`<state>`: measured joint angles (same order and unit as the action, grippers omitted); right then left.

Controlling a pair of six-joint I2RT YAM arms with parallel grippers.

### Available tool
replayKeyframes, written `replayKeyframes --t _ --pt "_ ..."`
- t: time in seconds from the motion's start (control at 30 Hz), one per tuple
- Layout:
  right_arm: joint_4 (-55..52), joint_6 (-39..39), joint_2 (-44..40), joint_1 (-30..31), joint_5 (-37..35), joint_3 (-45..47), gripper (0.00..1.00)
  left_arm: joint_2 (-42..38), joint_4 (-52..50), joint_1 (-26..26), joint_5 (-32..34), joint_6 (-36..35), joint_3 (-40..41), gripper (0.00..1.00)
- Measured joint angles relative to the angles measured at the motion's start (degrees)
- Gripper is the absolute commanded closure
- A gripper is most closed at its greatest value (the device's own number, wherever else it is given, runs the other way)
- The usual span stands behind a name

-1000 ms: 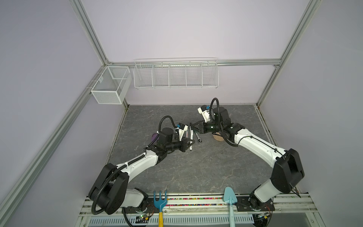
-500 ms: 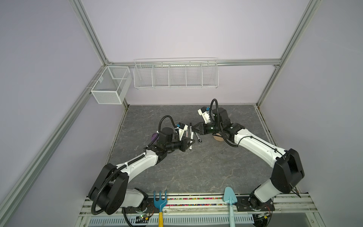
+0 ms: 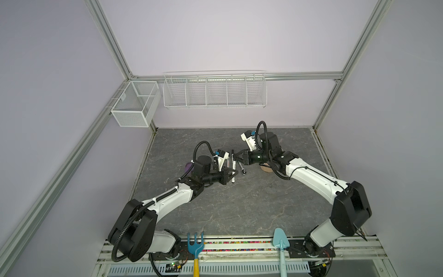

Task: Insert pens into pen caps
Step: Put on the pen cap to the pen.

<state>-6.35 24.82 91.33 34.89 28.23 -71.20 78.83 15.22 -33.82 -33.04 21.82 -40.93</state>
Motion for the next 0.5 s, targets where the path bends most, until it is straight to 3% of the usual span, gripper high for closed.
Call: replayKeyframes --t 0.17,0.5 --pt "0.0 -2.8 -0.3 0.0 0.1 0.3 0.91 0.4 0.0 -0.5 2.0 -2.8 -0.1 1.00" --pt "-1.6 -10.4 -3.1 0.4 -0.5 -1.2 0.82 -1.6 6.1 -2.6 12.4 -14.2 1.1 1.00"
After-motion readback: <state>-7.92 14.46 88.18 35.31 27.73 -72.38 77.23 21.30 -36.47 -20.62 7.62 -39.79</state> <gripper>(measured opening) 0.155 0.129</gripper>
